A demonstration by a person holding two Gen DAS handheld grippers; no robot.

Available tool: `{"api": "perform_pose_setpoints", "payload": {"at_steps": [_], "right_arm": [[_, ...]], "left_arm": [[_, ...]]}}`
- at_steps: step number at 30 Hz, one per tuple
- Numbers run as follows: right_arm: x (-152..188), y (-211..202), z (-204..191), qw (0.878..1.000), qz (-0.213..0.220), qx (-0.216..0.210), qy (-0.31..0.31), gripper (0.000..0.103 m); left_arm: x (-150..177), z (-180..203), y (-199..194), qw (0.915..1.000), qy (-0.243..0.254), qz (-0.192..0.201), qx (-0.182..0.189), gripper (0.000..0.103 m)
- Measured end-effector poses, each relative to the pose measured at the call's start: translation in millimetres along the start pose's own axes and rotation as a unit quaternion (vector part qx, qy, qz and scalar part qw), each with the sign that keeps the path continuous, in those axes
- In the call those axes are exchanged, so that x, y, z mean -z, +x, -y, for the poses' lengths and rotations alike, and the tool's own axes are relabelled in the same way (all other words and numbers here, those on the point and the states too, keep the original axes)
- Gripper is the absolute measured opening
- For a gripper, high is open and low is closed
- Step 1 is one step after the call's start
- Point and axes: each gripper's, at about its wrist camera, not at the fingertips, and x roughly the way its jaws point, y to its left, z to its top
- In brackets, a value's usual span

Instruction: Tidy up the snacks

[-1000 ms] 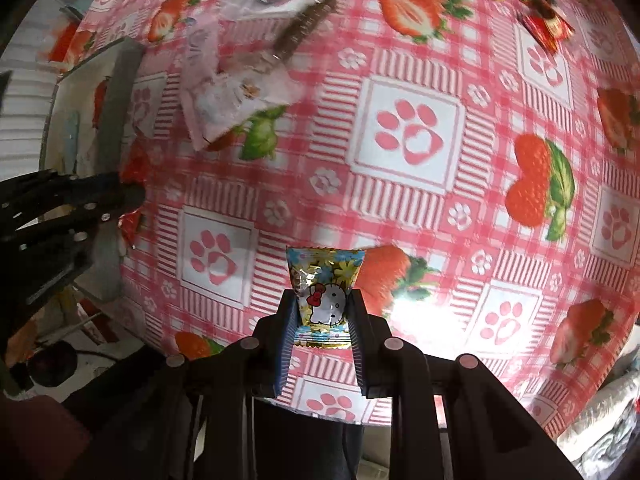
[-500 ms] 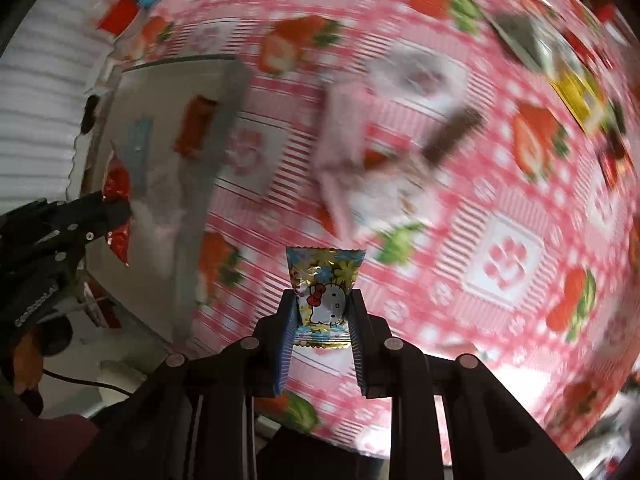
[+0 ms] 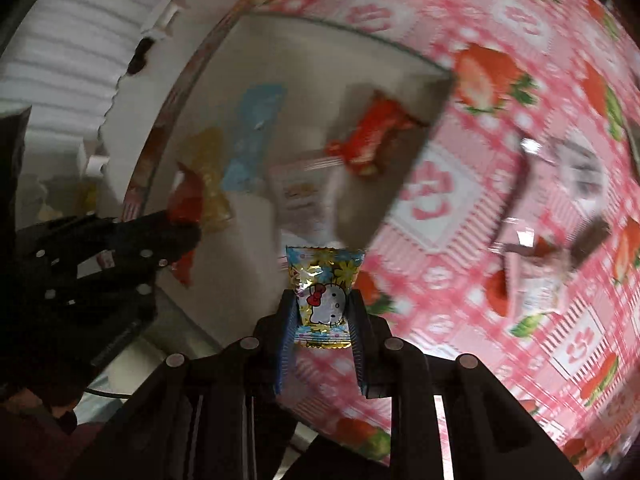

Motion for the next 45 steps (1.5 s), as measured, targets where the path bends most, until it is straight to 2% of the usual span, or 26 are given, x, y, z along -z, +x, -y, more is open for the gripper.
{"api": "perform_pose_setpoints", "payload": {"at_steps": [10,12,13,15,17,18,19,21,25,26,27,28,33,36,39,43,45], "right_arm": [[-4.1,33.8,-27.8,0.999,-0.035,-0.016,-0.017,0.026],[-7.2,37.5,-30.4,0.999,-0.038,-0.016,-0.015,0.026],[-7.5,38.9,-29.9,0.999,-0.039,-0.016,-0.014,0.027],[-6.9,39.4,-28.3,0.999,-0.04,-0.02,-0.011,0.027],[-4.4,35.6,-20.7,0.999,-0.039,-0.021,-0.007,0.029],[-2.8,37.4,-22.8,0.999,-0.037,-0.021,-0.004,0.034],[-1.8,36.1,-19.5,0.999,-0.035,-0.021,-0.002,0.048],[0.6,32.3,-11.4,1.0,-0.028,-0.01,0.006,0.063],[3.2,25.7,3.4,0.999,-0.019,-0.009,0.034,0.064],[3.4,25.0,8.0,0.999,-0.019,-0.004,0.043,0.069],[4.7,24.6,13.3,0.998,-0.019,-0.001,0.053,0.092],[6.2,23.2,19.7,0.998,-0.015,0.003,0.064,0.103],[13.3,14.5,55.3,0.992,-0.002,0.027,0.119,0.103],[25.1,14.8,91.4,0.983,-0.006,0.026,0.181,0.103],[39.4,15.5,129.3,0.965,-0.008,0.026,0.262,0.103],[61.7,13.4,182.2,0.923,0.0,0.018,0.384,0.103],[68.8,11.5,198.8,0.906,0.01,0.017,0.422,0.103]], "left_arm": [[11.2,-9.4,13.4,0.9996,0.003,-0.025,-0.009,0.022],[12.8,-10.1,15.7,0.9994,0.004,-0.032,-0.011,0.025],[13.8,-10.8,17.2,0.9992,0.004,-0.037,-0.014,0.028],[15.6,-11.5,18.3,0.9989,0.003,-0.042,-0.021,0.05],[16.6,-12.0,16.4,0.9989,0.002,-0.037,-0.03,0.065],[16.7,-12.4,15.4,0.9988,0.0,-0.034,-0.035,0.067],[16.2,-13.7,14.2,0.9987,-0.004,-0.032,-0.038,0.068],[15.2,-17.2,13.4,0.999,-0.014,-0.032,-0.03,0.075],[10.6,-15.8,10.6,0.999,-0.021,-0.03,-0.025,0.077],[9.9,-13.9,10.3,0.9991,-0.019,-0.03,-0.026,0.077],[7.8,-11.3,9.8,0.9991,-0.017,-0.03,-0.025,0.077],[6.4,-8.8,9.6,0.9992,-0.013,-0.03,-0.025,0.077],[5.9,3.8,10.4,0.9992,-0.003,-0.03,-0.026,0.078],[4.4,6.1,10.8,0.9991,-0.004,-0.033,-0.029,0.078],[3.2,6.0,10.9,0.9989,-0.008,-0.035,-0.029,0.078],[4.0,-0.4,13.3,0.9987,-0.012,-0.039,-0.031,0.078],[4.2,-2.5,15.1,0.9985,-0.013,-0.042,-0.032,0.078]]}}
